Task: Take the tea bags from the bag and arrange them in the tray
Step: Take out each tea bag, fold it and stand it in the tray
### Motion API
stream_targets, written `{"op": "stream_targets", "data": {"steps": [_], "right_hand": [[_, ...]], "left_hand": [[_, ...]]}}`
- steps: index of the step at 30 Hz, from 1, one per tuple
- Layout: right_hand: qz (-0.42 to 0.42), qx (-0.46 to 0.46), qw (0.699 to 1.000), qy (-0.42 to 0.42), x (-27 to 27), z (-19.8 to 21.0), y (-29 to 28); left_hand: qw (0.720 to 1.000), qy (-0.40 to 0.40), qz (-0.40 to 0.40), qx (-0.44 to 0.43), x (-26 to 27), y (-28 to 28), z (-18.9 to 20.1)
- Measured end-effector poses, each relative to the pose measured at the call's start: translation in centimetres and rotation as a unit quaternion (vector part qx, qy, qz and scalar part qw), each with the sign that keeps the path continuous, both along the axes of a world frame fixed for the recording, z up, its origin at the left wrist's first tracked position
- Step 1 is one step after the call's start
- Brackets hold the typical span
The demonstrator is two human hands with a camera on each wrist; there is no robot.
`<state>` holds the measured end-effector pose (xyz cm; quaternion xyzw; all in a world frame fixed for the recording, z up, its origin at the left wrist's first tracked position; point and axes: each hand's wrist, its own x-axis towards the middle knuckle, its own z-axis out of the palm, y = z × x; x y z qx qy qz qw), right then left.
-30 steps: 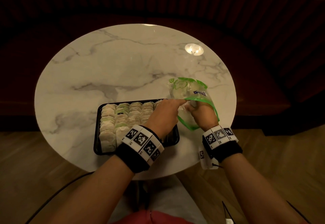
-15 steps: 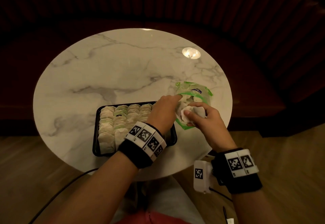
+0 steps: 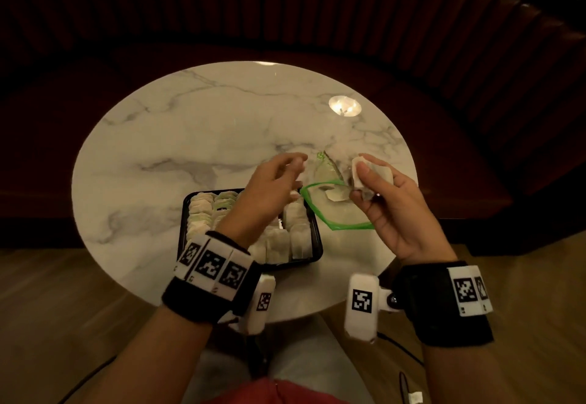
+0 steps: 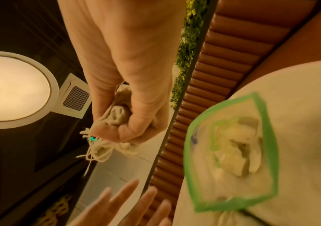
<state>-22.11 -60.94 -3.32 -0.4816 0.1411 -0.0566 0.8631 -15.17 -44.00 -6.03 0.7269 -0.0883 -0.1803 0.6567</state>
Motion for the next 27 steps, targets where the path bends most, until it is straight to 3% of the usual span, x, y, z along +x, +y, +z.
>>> {"op": "stream_targets", "data": {"steps": [3,8,11,14,16,24,27], "right_hand": [[0.054,0.025,0.998,-0.014,0.4,0.4,2.3],[0.122,-0.058,0.991,0.004,1.0,-0.4,7.1],[0.106,-0.175,0.979,0.026,1.6,-1.5,9.2],[0.102,-0.377,0.921,0.010,2.0,-2.0,10.6],[0.086,-0.464,0.882,-0.010,2.3,-2.1,11.2],[0.099,-0.628,0.769,-0.074,3.1,-3.1,11.8],[0.109,-0.642,0.755,-0.073,3.3,-3.3,11.6]], "left_hand": [[0.971,0.148,-0.014,-0.188,-1.9,1.2,1.2],[0.927,0.199,0.025,-0.316,-3.3,3.5,1.4],[0.919,0.223,0.064,-0.319,-3.2,4.7,0.7],[0.926,0.223,0.064,-0.296,-2.9,5.6,0.2],[0.929,0.228,0.064,-0.285,-2.7,6.0,-0.1],[0.927,0.259,0.050,-0.268,-2.1,7.5,-0.6],[0.922,0.274,0.058,-0.266,-1.7,7.7,-0.8]]}}
